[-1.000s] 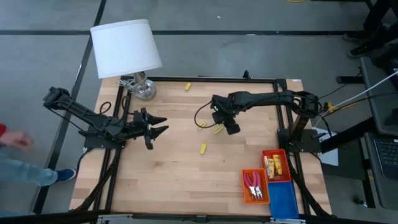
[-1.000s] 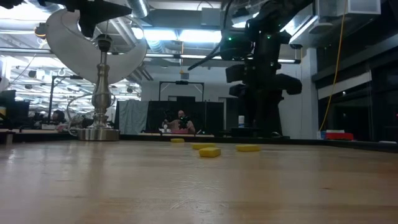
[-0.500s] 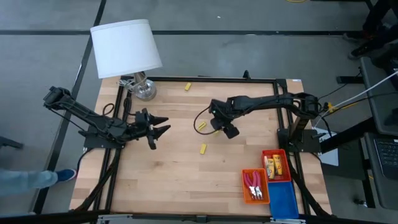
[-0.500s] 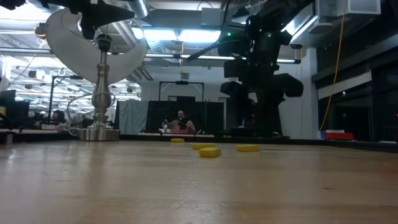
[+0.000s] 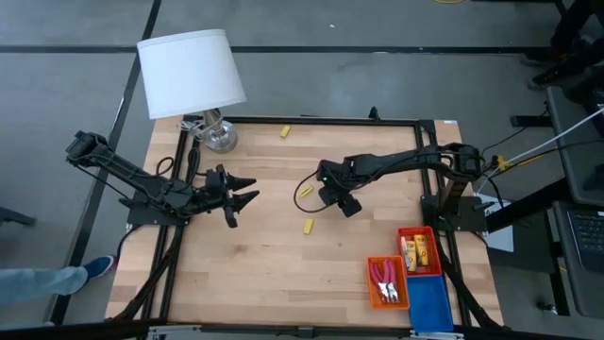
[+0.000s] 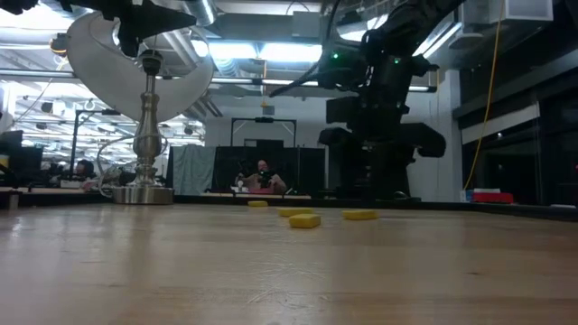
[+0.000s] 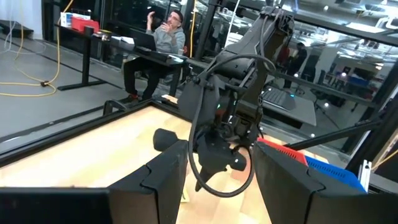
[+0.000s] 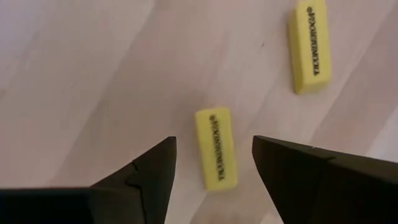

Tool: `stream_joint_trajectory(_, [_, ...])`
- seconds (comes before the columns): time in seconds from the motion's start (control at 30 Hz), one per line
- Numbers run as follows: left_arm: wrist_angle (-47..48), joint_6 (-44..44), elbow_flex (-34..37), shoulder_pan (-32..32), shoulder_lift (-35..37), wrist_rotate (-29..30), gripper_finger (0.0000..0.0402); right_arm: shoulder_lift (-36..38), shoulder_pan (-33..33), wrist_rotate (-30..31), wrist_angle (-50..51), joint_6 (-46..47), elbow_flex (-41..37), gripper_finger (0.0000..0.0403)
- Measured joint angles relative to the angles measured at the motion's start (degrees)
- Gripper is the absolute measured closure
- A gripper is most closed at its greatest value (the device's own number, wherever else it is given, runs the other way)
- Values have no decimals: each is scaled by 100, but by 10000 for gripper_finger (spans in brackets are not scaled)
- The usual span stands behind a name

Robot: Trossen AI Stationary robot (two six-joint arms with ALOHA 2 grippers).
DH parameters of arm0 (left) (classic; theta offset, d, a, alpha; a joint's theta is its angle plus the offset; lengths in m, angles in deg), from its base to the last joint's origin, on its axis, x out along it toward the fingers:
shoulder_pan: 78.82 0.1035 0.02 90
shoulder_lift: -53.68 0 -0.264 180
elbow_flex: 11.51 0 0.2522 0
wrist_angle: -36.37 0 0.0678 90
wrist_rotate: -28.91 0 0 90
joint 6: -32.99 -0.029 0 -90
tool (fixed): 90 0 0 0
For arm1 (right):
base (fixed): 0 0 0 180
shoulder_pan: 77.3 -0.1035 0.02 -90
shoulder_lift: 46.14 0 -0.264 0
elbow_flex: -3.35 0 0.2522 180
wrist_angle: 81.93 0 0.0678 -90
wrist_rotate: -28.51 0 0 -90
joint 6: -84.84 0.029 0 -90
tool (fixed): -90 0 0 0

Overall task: Pick & Place School Supplies
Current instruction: Put the yellow eraser into the blue basket

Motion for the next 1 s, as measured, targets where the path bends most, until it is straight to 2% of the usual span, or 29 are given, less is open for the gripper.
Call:
stream_joint_trajectory(0.23, [-22, 0, 0, -2, 20, -73, 221, -257, 1, 174, -57, 143, -5, 190])
stream_joint_trajectory(0.63, [-40, 0, 0, -2, 26, -111, 221, -282, 16, 191, -53, 160, -2, 193])
stream_joint_trajectory(0.77, [-42, 1, 0, -2, 26, -111, 222, -282, 16, 189, -59, 168, -2, 210])
stream_joint_trajectory(1.0, [-41, 37, 0, -3, 26, -111, 222, -282, 16, 34, -58, 432, -2, 264])
